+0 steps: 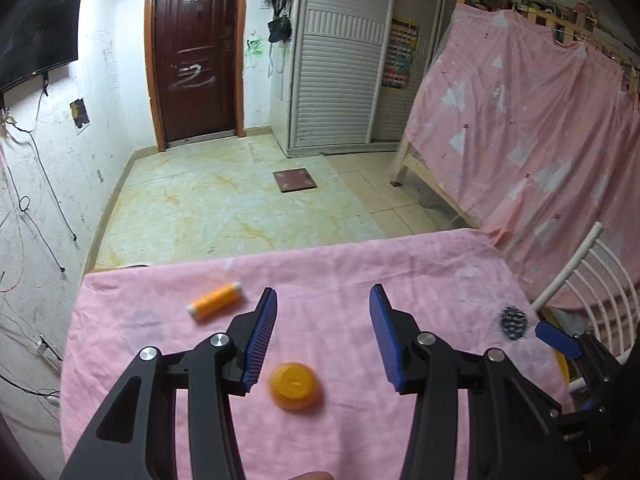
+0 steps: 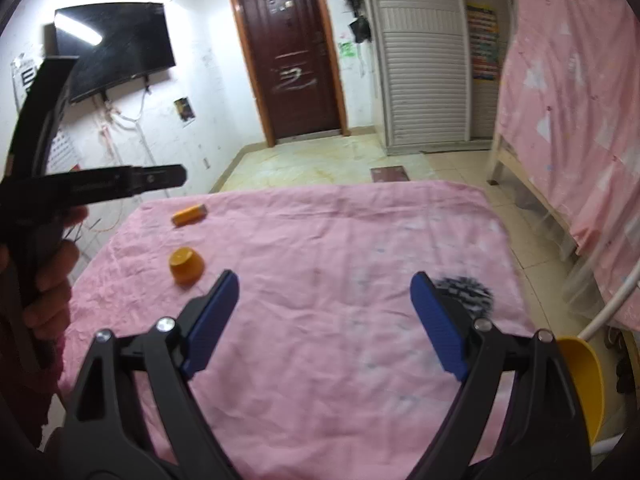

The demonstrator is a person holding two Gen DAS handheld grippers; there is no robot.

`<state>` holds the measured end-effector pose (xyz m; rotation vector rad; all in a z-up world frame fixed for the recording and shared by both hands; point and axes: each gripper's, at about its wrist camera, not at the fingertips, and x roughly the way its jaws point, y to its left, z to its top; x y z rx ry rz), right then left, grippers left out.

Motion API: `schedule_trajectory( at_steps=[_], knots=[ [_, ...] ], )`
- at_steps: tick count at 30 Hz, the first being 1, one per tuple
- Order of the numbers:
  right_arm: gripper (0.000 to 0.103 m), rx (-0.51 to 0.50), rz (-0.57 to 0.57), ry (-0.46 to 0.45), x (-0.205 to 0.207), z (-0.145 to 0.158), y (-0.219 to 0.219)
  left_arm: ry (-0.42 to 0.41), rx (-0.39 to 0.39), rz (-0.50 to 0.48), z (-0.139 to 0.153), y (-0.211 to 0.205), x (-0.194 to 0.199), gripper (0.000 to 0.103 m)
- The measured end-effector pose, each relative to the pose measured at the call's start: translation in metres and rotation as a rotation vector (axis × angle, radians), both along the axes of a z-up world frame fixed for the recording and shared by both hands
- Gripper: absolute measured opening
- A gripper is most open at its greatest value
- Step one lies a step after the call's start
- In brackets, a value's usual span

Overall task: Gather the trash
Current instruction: 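Move both open grippers back over the bed, then lower the left gripper onto the orange thread spool and close on it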

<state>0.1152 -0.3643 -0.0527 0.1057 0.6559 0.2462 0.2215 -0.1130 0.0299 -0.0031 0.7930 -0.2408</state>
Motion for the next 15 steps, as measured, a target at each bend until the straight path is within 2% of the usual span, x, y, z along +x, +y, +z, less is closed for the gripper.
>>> schedule_trajectory(
  at_steps=[8, 15],
  knots=[
    [0.084, -0.014, 0.141, 0.032, 0.024, -0.003, 0.053, 0.061, 0.025, 0.04, -0.025, 0.039, 0.036, 0.041],
    [0.087, -0.037, 0.241, 0.067, 0.036, -0.009, 0.094, 0.111, 0.034, 0.037, -0.052, 0.054, 0.058, 0.041]
  ],
)
